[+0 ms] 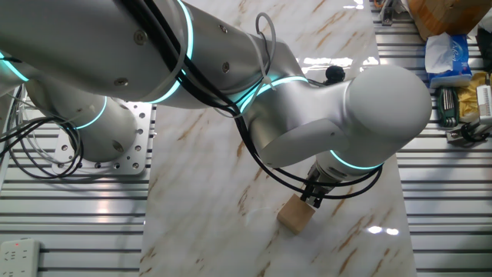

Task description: Approach and touch the side of the small block

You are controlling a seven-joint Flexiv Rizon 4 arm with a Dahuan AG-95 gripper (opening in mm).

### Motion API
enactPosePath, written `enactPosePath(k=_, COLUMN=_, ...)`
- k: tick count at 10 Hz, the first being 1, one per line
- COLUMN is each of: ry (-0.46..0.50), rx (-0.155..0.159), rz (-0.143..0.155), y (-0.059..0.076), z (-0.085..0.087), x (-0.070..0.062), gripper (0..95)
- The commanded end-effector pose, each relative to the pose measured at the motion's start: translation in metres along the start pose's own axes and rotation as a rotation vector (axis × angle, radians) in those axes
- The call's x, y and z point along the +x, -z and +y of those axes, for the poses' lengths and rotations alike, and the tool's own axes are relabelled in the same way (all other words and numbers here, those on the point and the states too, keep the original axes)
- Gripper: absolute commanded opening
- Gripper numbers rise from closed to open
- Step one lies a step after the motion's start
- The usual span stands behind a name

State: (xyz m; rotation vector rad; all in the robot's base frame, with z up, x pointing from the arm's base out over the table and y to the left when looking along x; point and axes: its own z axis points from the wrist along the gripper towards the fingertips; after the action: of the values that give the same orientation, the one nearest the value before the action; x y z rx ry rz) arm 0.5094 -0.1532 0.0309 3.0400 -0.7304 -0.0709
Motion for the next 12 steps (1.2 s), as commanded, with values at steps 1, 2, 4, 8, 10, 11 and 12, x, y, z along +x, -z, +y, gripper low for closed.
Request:
enactPosePath(k=1, ry=0.011, rx=-0.001, rz=0.0, y=0.0, z=0.001, x=0.0, gripper=0.0)
enactPosePath(k=2, ry=0.017, rx=0.0, rz=0.0, y=0.001, z=0.003, x=-0.001, gripper=0.0)
enactPosePath(k=4, ry=0.025, rx=0.001, rz=0.001, y=0.001, z=0.004, x=-0.001, gripper=0.0)
enactPosePath(k=8, ry=0.039, rx=0.002, rz=0.001, y=0.002, z=0.008, x=-0.002, gripper=0.0)
enactPosePath(k=10, ry=0.042, rx=0.003, rz=0.001, y=0.003, z=0.01, x=-0.002, gripper=0.0)
enactPosePath(k=11, ry=0.043, rx=0.004, rz=0.001, y=0.003, z=0.011, x=-0.002, gripper=0.0)
enactPosePath(k=12, ry=0.044, rx=0.004, rz=0.001, y=0.003, z=0.012, x=-0.002, gripper=0.0)
